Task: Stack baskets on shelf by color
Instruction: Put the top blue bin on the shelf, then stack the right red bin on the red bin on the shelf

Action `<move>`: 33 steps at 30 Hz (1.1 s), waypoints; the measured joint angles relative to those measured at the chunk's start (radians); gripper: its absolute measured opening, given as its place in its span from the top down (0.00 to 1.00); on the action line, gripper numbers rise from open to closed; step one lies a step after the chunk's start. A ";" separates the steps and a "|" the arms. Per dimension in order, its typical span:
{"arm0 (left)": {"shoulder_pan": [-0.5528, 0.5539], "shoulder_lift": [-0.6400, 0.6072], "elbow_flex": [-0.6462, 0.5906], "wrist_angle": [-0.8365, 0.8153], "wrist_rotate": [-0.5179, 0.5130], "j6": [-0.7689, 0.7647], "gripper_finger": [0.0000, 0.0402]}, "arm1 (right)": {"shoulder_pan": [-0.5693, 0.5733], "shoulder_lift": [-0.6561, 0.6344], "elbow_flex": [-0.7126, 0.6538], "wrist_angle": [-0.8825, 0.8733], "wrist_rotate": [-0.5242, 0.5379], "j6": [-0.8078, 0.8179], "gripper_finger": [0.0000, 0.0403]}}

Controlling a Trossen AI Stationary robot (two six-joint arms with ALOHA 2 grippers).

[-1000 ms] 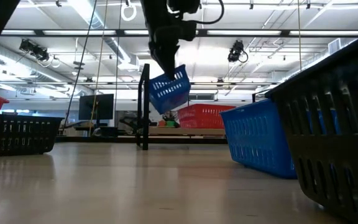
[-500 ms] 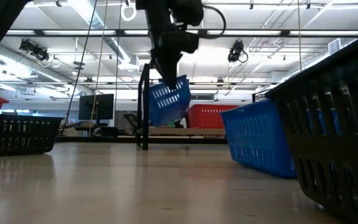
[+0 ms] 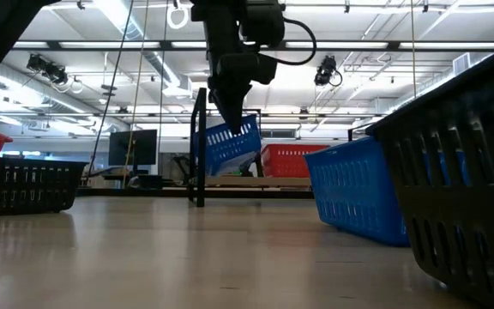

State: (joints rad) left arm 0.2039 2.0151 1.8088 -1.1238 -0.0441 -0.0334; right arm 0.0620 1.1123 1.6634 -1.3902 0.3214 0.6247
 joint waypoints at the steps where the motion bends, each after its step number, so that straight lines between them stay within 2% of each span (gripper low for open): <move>1: -0.001 0.000 0.000 0.007 0.000 -0.001 0.95 | 0.000 0.000 0.000 0.000 -0.001 0.000 0.64; 14: 0.002 0.000 0.000 0.020 -0.019 -0.035 0.65 | 0.000 0.000 0.000 0.001 -0.008 0.011 0.64; 21: 0.002 -0.027 0.025 0.031 -0.022 -0.060 0.57 | 0.000 0.000 -0.001 -0.004 -0.020 0.004 0.64; 27: 0.002 -0.030 0.261 0.020 -0.022 -0.054 0.58 | 0.000 0.008 -0.001 -0.090 -0.030 -0.003 0.64; 33: -0.031 -0.033 0.551 0.006 -0.013 -0.019 0.61 | 0.002 0.008 -0.044 -0.100 -0.164 -0.031 0.64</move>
State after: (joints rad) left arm 0.1731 1.9817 2.3599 -1.1180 -0.0570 -0.0524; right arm 0.0636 1.1198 1.6194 -1.4898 0.1574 0.5938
